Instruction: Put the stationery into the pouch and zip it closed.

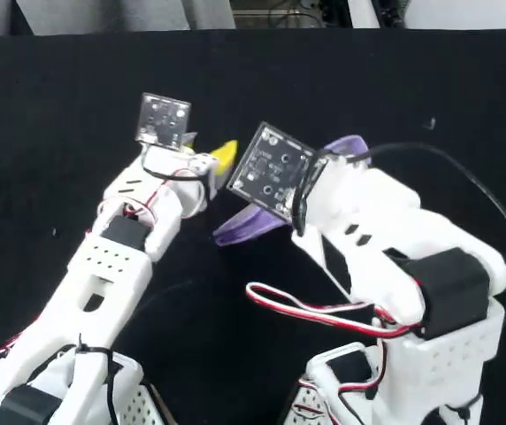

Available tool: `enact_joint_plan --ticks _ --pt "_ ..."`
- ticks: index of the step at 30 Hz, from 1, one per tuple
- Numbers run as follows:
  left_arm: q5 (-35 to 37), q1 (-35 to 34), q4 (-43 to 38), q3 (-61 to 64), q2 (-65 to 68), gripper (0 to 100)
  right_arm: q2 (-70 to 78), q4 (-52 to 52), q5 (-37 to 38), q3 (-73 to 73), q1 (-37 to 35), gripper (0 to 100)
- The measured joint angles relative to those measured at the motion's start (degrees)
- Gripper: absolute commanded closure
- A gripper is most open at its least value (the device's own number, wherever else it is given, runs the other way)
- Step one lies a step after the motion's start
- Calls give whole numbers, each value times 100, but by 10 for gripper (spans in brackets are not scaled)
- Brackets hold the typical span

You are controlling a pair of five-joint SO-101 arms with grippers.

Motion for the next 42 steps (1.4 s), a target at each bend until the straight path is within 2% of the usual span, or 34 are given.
enact_joint_plan --ticks 5,12,18,22,27,32,42 --pt "-9 -299 448 -79 9 776 -62 -9 0 44 0 981" --pt "-862 -396 2119 -642 -255 777 -62 -105 0 79 0 981" --pt "-1002 -387 3218 -642 -1873 772 -62 -220 0 79 0 981" --pt "-1037 -255 3420 -79 -3402 772 -62 -246 0 79 0 981" --pt "-1389 176 3648 1002 -5433 772 -62 -246 0 79 0 981" --pt "-1424 905 4281 1169 -6971 772 -62 -246 0 79 0 981" --pt "-1424 1925 4334 1090 -6453 772 -53 -440 -202 79 0 981"
